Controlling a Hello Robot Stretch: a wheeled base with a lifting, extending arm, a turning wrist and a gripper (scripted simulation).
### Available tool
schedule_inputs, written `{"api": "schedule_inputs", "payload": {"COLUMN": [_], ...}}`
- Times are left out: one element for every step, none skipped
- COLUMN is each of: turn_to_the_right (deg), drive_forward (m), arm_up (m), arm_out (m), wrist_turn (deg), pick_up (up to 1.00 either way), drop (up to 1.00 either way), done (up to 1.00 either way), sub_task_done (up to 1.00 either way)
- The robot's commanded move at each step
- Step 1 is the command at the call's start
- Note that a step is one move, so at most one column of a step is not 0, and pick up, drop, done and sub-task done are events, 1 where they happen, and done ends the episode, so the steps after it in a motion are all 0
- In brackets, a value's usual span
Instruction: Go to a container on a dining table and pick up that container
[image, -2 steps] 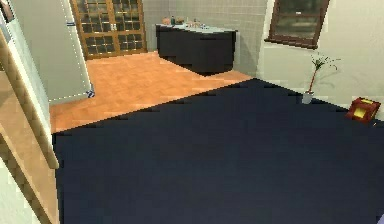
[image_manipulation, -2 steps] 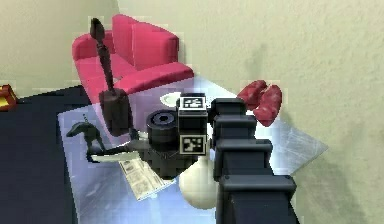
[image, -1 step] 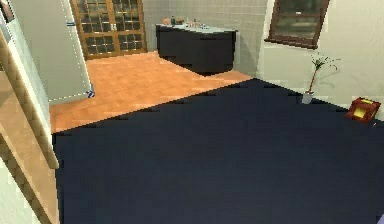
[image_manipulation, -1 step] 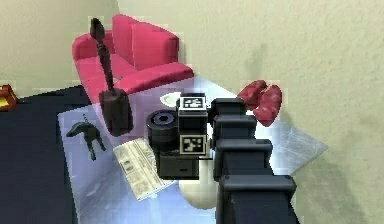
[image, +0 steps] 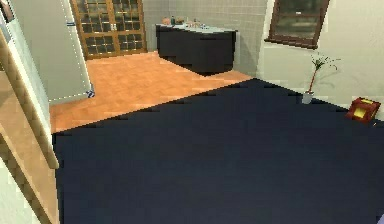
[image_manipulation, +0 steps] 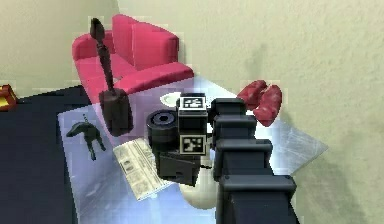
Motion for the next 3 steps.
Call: {"api": "schedule_inputs", "payload": {"turn_to_the_right": [0.0,0.0,0.0], "drive_forward": [0.0,0.0,0.0], "arm_up": [-0.28,0.0,0.1], "arm_out": [0.0,0.0,0.0], "wrist_turn": [0.0,0.0,0.0], "pick_up": [0.0,1.0,0.0], "drop": [0.0,0.0,0.0], "done": [0.0,0.0,0.0], "sub_task_done": [0.0,0.0,0.0]}}
